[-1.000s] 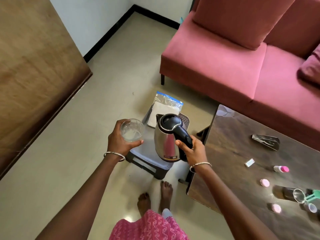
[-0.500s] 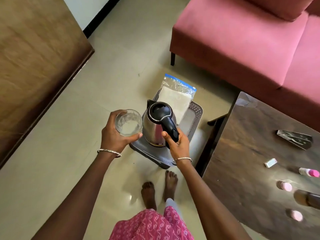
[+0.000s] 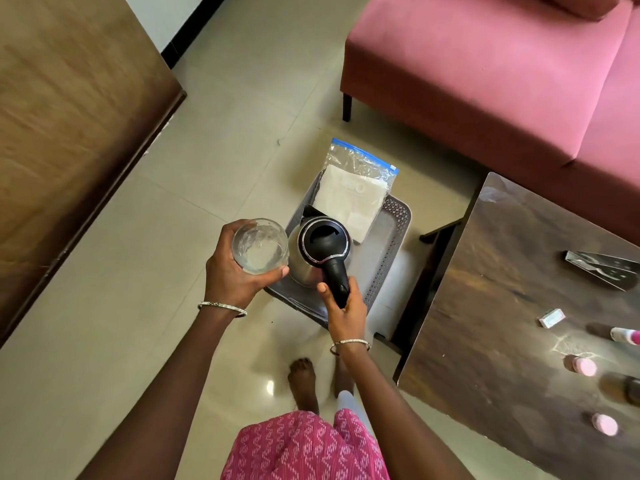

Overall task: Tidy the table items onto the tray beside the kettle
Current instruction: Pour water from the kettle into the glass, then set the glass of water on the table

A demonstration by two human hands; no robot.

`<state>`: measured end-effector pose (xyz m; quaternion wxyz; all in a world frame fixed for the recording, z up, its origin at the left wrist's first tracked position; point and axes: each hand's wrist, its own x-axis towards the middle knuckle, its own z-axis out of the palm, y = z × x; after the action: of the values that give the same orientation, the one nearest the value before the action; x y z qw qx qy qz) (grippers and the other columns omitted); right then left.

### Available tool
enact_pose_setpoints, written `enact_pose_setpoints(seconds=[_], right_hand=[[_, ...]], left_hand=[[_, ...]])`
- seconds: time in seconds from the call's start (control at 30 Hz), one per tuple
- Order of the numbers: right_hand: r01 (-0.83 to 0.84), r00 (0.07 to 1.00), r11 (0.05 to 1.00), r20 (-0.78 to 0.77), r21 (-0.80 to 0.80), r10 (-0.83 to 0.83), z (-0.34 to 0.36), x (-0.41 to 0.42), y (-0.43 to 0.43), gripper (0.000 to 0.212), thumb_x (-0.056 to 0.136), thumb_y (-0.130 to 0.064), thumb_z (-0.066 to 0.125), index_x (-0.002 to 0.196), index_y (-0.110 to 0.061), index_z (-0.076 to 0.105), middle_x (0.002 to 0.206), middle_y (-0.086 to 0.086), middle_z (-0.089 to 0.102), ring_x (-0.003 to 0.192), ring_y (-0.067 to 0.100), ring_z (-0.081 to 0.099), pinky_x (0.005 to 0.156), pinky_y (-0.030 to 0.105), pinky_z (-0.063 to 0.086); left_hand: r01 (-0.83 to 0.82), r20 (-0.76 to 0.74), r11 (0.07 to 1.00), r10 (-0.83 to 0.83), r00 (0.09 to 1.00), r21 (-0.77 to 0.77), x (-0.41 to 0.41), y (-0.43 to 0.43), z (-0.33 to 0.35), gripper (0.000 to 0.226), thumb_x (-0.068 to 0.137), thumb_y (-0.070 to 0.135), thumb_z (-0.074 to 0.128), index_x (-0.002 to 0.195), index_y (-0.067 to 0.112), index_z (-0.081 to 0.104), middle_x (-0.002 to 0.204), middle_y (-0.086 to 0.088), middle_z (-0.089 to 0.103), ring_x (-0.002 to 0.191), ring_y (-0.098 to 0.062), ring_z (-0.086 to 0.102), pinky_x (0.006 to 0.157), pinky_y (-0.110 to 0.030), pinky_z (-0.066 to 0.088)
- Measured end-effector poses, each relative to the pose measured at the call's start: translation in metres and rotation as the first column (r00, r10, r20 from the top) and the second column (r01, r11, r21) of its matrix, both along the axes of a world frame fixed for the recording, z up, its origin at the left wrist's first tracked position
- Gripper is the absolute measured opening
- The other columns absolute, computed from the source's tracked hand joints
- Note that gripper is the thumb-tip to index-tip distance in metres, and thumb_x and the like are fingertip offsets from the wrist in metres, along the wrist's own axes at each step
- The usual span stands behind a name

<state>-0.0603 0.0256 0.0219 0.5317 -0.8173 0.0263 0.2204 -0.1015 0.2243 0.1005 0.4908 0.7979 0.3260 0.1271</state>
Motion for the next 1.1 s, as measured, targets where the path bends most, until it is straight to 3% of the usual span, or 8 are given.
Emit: enact_pose_setpoints(seconds=[0.2,0.37,0.5,0.57,0.67,0.8,0.97,1.1], right_hand=[[0.14,0.989,0.989,-0.05,-0.046,-0.143,0.002,-0.021,0.02,0.044,0.082,-0.058,0.068,0.089,-0.02,0.048,0.066,-0.011,0.048,0.059,-0.001,0.046,0.056,0.016,0.039],[0.116,0.959,0.991,-0.251,-0.067,-0.13,0.018,-0.02,0.024,0.049,0.081,-0.052,0.073,0.099,-0.013,0.05,0.083,0.003,0.058,0.068,0.017,0.057,0.055,0.05,0.06],[0.016,0.96,0.995,-0.275,-0.095,-0.041,0.048,-0.006,-0.001,0.054,0.076,-0.046,0.08,0.111,-0.015,0.053,0.104,0.001,0.063,0.088,0.016,0.063,0.08,0.04,0.06],[0.097,0.964,0.993,-0.243,-0.062,-0.11,0.067,-0.001,-0.021,0.046,0.081,-0.039,0.077,0.112,-0.011,0.059,0.105,0.004,0.066,0.097,0.022,0.065,0.09,0.041,0.056],[0.204,0.958,0.977,-0.218,0.065,-0.185,0.103,0.006,-0.053,0.014,0.093,-0.02,0.065,0.097,-0.006,0.067,0.085,0.01,0.071,0.08,0.028,0.069,0.077,0.041,0.058],[0.113,0.989,0.968,-0.123,0.225,-0.087,0.156,0.009,-0.106,0.011,0.095,-0.008,0.06,0.091,-0.008,0.071,0.077,0.007,0.072,0.071,0.021,0.069,0.072,0.033,0.057],[-0.116,0.992,0.976,0.063,0.186,0.106,0.209,0.019,-0.195,0.043,0.087,0.012,0.052,0.122,-0.009,0.065,0.118,0.005,0.071,0.109,0.016,0.068,0.096,0.029,0.055],[-0.154,0.983,0.974,0.121,0.163,0.136,0.235,0.026,-0.288,0.065,0.08,0.021,0.046,0.138,-0.008,0.053,0.135,0.005,0.06,0.125,0.015,0.057,0.099,0.023,0.052]], left_hand=[[0.022,0.009,0.999,-0.023,1.0,0.042,-0.007,-0.005,0.018,0.088,0.043,0.05,0.089,0.119,0.033,0.049,0.114,0.023,0.06,0.104,0.004,0.058,0.085,-0.003,0.043],[0.046,0.023,0.995,-0.048,0.999,0.089,-0.016,-0.013,0.039,0.089,0.044,0.041,0.094,0.12,0.03,0.049,0.115,0.017,0.061,0.104,-0.001,0.058,0.087,-0.007,0.045],[0.054,0.036,0.995,-0.057,0.998,0.09,-0.022,-0.029,0.064,0.088,0.044,0.037,0.095,0.119,0.028,0.05,0.113,0.015,0.062,0.103,-0.002,0.059,0.087,-0.007,0.045],[0.065,0.034,0.994,-0.068,0.997,0.087,-0.022,-0.043,0.076,0.088,0.043,0.04,0.093,0.118,0.028,0.051,0.113,0.015,0.063,0.102,-0.003,0.06,0.086,-0.007,0.045],[0.097,0.028,0.991,-0.1,0.995,0.096,-0.019,-0.07,0.092,0.087,0.042,0.041,0.094,0.117,0.03,0.05,0.112,0.016,0.064,0.099,-0.003,0.061,0.082,-0.002,0.043],[0.178,0.054,0.979,-0.184,0.981,0.095,-0.011,-0.125,0.113,0.086,0.043,0.036,0.095,0.117,0.032,0.052,0.113,0.019,0.064,0.1,0.0,0.062,0.085,-0.01,0.047],[0.299,0.091,0.953,-0.303,0.949,0.056,0.006,-0.227,0.134,0.085,0.046,0.027,0.096,0.119,0.026,0.052,0.114,0.013,0.064,0.105,-0.004,0.061,0.094,-0.024,0.05],[0.379,0.087,0.925,-0.381,0.921,0.034,0.018,-0.329,0.146,0.085,0.046,0.03,0.095,0.119,0.027,0.052,0.115,0.012,0.065,0.105,-0.007,0.063,0.094,-0.029,0.051]])
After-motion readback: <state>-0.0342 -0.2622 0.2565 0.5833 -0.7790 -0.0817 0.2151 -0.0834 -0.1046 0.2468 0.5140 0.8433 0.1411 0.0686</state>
